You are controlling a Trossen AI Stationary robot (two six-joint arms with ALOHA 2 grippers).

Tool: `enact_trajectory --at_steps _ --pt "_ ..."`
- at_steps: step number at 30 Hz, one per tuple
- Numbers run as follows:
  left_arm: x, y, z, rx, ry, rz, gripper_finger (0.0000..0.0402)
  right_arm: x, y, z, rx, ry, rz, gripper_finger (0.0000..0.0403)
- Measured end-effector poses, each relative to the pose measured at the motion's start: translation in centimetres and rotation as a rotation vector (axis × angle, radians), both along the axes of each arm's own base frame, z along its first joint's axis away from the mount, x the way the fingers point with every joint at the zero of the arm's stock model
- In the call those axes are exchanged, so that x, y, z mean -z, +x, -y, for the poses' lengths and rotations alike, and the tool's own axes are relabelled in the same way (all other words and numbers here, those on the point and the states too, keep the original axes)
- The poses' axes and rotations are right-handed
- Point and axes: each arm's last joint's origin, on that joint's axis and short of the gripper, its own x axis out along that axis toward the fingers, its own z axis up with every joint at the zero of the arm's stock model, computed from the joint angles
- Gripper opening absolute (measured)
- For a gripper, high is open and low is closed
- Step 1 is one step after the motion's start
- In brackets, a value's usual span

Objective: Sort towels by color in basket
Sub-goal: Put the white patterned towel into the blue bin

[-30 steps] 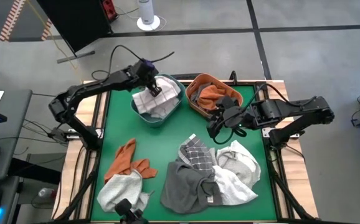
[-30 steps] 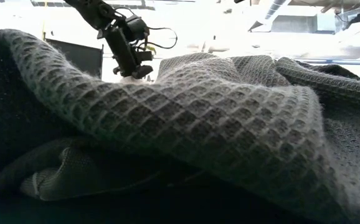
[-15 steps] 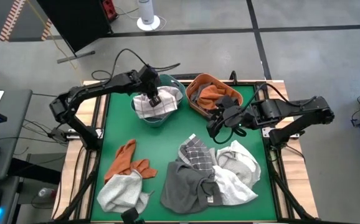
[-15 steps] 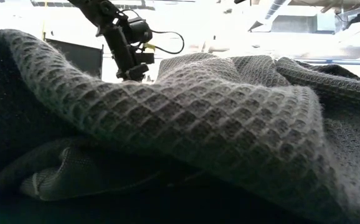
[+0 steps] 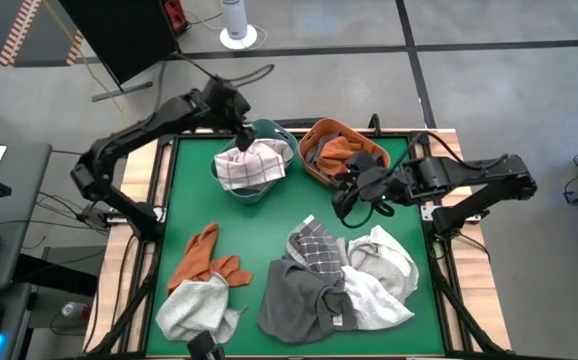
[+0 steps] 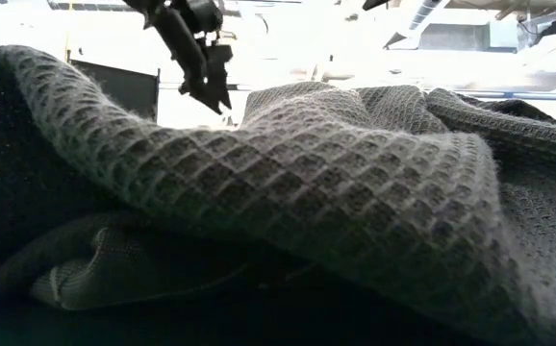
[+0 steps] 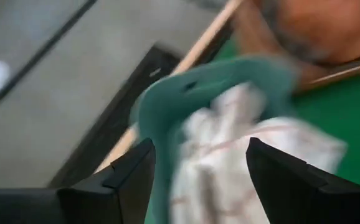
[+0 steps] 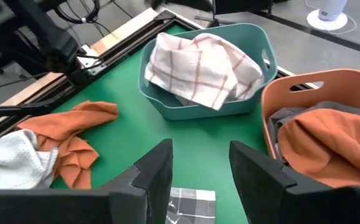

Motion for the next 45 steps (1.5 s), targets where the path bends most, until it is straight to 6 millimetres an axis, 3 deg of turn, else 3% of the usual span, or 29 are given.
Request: enact_trajectory --at_steps 2,5,9,13,23,27,35,41,45 --pt "-1.0 -0.3 1.0 0.097 -0.058 0.065 0.0240 0.1 -0.1 0.2 0.006 -0.003 -0.013 0.0185" --pt "-0.9 -0.7 2.9 0.180 -0.187 0.031 0.0234 0.2 -0.1 0.3 0.011 -0.007 -0.025 0.0185" --pt "1.0 -0.8 5.3 0.244 -0.313 -0.146 0.0221 0.2 -0.1 0.7 0.019 -0.031 -0.035 0.0185" --pt "3.3 -0.3 6.5 0.264 -0.300 -0.240 0.0211 0.1 0.0 1.4 0.037 -0.049 -0.043 0.0185" --pt "7.2 0.7 3.7 0.062 -0.095 -0.140 0.0188 0.1 0.0 1.0 0.017 -0.030 -0.026 0.0185" --pt "8.6 1.5 2.5 0.056 -0.092 -0.134 0.0179 0.1 0.0 0.6 0.011 -0.013 -0.015 0.0185" --pt "13.2 4.3 1.1 0.044 -0.111 -0.194 0.0173 0.0 0.0 0.0 0.011 0.015 0.005 0.0185" --pt "16.5 4.8 0.3 0.015 -0.165 -0.292 0.0173 0.0 0.0 0.0 0.024 0.032 0.016 0.0185" --pt "16.8 4.7 0.4 0.003 -0.185 -0.305 0.0173 0.0 0.0 -0.1 0.025 0.039 0.018 0.0185"
